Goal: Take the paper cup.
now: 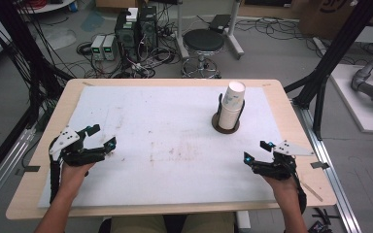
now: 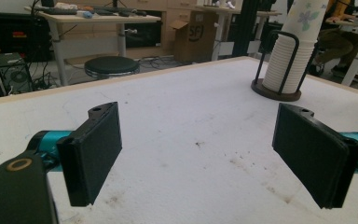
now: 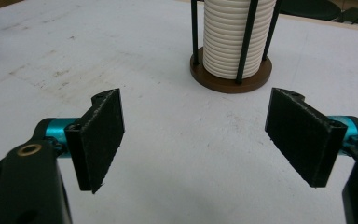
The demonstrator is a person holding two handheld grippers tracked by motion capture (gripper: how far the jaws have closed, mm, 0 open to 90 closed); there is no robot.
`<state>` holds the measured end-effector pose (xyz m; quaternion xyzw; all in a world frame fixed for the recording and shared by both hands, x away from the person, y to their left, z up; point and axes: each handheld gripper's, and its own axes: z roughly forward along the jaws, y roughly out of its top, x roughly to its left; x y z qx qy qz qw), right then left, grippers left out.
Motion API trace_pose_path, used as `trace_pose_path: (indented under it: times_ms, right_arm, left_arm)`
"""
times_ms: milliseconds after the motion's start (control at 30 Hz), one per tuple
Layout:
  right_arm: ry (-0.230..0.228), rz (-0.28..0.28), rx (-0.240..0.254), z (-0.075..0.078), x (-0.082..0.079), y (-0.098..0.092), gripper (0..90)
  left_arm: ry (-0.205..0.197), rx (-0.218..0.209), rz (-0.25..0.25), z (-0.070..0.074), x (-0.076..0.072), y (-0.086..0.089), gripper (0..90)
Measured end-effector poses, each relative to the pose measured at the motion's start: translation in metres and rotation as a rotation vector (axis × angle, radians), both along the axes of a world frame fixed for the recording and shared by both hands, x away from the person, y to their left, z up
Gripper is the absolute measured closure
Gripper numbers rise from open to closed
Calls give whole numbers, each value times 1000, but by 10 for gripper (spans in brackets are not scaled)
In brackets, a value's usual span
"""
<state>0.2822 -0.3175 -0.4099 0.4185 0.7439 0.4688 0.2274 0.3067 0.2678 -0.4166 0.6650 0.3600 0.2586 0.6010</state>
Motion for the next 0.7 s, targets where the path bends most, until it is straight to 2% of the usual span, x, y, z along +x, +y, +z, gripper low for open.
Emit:
trace_pose_path:
  times_ms: [500, 700]
  right_arm:
    - [-8, -1, 8, 0, 1, -2, 200]
    - [4, -11, 21, 1, 4, -2, 199]
  left_arm:
    - [7, -3, -5, -1, 0, -2, 156]
    - [7, -8, 5, -2, 0, 0, 156]
